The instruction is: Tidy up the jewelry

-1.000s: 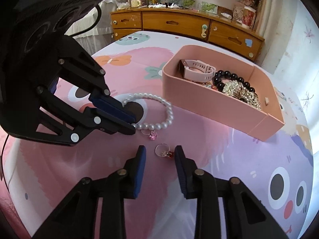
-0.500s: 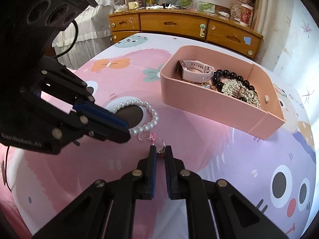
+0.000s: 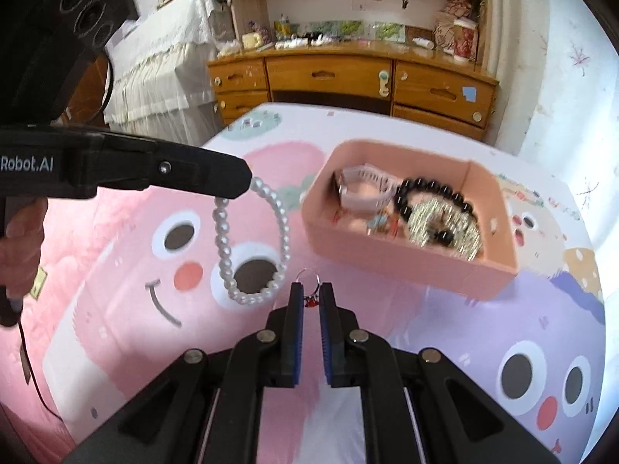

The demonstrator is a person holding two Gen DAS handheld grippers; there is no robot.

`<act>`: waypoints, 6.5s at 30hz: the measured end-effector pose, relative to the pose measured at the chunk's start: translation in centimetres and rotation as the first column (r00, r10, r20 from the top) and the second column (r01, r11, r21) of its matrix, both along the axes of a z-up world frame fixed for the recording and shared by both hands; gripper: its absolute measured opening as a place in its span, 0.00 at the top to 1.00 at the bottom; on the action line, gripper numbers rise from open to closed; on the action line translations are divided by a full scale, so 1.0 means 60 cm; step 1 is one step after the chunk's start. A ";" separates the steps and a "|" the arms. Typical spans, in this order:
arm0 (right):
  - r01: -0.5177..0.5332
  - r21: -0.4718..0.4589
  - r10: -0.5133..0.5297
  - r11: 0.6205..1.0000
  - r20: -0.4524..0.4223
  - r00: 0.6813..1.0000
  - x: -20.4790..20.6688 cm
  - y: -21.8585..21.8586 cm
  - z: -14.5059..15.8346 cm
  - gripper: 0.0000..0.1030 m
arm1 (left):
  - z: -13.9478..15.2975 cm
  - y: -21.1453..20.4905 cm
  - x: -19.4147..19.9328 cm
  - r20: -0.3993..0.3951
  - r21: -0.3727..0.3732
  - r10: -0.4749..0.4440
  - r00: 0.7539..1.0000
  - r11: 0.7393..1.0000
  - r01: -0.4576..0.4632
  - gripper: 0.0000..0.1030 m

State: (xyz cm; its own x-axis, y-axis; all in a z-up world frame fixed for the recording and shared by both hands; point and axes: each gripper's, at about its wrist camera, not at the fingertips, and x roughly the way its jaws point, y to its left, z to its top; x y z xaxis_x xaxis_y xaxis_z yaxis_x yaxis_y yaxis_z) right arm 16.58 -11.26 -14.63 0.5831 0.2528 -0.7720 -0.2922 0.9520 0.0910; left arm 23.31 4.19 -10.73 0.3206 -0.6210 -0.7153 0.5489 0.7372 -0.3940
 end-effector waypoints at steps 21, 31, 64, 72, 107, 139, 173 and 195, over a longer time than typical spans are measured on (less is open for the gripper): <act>0.059 -0.030 -0.055 0.998 0.115 0.992 0.087 -0.050 0.119 0.92 | 0.103 -0.048 0.079 0.121 -0.205 0.182 0.976 0.967 -0.155 0.95; 0.104 0.057 -0.105 0.993 0.017 0.994 0.109 -0.113 0.107 0.92 | 0.074 -0.087 0.088 0.073 -0.159 0.201 0.977 0.969 -0.187 0.92; 0.250 0.159 -0.121 0.955 -0.561 0.819 0.099 -0.046 -0.073 0.72 | -0.125 0.059 -0.013 -0.158 0.433 0.505 0.849 0.808 -0.400 0.19; 0.224 0.077 -0.138 0.972 -0.585 0.799 0.107 0.002 -0.087 0.72 | -0.126 0.083 -0.021 -0.186 0.394 0.501 0.845 0.826 -0.403 0.19; 0.261 -0.051 -0.266 0.964 -0.196 0.944 0.131 -0.037 0.058 0.94 | -0.064 0.106 -0.017 0.002 0.347 0.419 0.908 0.851 -0.394 0.19; 0.465 0.076 -0.413 0.882 -0.349 0.841 -0.286 -0.171 0.144 0.12 | 0.157 -0.086 -0.341 0.136 0.459 0.386 0.912 0.791 -0.404 0.07; 0.349 0.063 -0.338 0.935 -0.137 0.931 -0.320 -0.107 0.253 0.00 | 0.168 -0.078 -0.384 0.112 0.395 0.466 0.877 0.789 -0.470 0.01; 0.358 0.062 -0.350 0.932 -0.115 0.930 -0.317 -0.090 0.259 0.00 | 0.175 -0.072 -0.376 0.152 0.397 0.457 0.876 0.784 -0.477 0.01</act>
